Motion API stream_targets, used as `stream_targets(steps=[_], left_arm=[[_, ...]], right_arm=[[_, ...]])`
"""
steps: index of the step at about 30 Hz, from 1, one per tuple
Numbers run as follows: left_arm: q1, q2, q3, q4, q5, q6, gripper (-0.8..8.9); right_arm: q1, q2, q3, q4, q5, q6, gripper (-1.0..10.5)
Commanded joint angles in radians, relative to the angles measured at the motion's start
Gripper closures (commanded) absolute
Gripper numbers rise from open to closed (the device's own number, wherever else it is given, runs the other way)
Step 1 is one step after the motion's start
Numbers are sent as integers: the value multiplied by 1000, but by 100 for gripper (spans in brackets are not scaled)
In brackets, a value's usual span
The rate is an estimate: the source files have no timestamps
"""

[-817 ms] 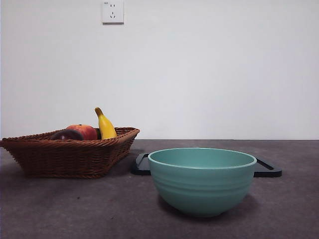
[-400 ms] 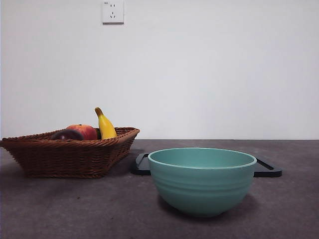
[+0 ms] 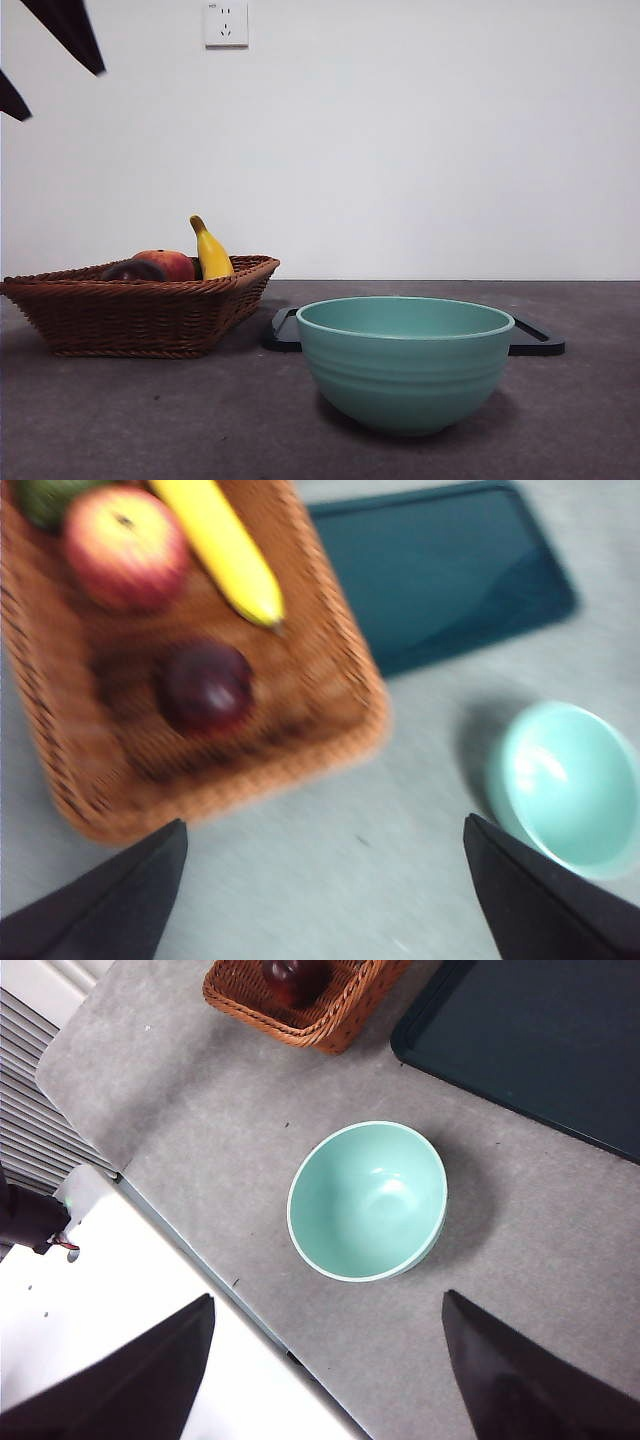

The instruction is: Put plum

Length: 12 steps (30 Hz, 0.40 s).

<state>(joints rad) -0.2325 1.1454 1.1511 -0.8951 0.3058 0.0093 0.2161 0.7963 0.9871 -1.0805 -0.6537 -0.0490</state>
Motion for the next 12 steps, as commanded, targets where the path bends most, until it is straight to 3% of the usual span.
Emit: stream_targets(steps=[1, 6, 12], left_arm=[[-17, 85, 68, 5, -50, 2, 377], [-42, 235, 156, 6, -131, 15, 377], [-56, 370, 189, 60, -157, 32, 377]], right_arm=[[5, 6, 18, 10, 0, -7, 582], [5, 6, 18, 10, 0, -7, 582], [5, 6, 18, 10, 0, -7, 582]])
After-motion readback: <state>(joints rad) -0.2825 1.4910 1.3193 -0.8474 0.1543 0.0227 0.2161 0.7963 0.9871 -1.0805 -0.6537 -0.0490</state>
